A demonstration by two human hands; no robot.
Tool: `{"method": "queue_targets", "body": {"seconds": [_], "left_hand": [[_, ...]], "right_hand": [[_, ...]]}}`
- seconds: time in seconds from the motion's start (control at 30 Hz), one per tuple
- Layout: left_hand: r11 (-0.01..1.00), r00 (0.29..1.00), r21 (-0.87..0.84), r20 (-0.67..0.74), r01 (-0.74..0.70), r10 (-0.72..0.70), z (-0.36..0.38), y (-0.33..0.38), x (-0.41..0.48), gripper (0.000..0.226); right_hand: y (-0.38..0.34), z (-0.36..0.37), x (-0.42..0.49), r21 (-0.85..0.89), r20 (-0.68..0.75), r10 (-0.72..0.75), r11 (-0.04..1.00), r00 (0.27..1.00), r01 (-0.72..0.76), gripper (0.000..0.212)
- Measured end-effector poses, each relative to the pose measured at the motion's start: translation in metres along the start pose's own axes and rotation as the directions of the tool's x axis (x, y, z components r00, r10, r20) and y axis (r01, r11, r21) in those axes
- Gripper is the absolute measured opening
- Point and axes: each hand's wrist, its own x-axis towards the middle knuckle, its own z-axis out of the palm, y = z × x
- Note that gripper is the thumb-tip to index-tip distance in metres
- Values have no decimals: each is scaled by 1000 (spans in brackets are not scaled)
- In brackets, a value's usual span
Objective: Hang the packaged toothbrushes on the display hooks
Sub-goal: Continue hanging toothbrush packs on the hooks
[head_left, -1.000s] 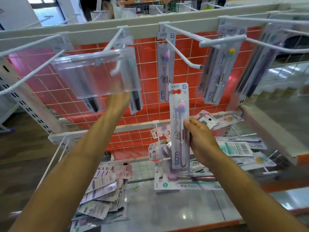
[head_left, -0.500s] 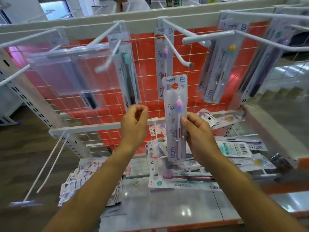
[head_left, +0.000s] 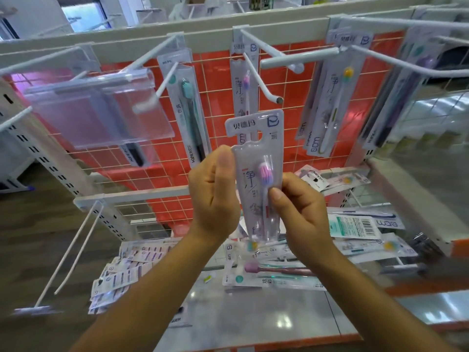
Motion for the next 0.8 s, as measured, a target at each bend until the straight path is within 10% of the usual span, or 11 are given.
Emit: {"method": "queue_targets", "body": {"seconds": [0.8], "left_hand": [[997, 997, 30, -20, -75, 76, 19, 24, 18, 48]], "right_hand": [[-14, -2, 5, -3, -134, -75, 997, 988, 75, 21]]}}
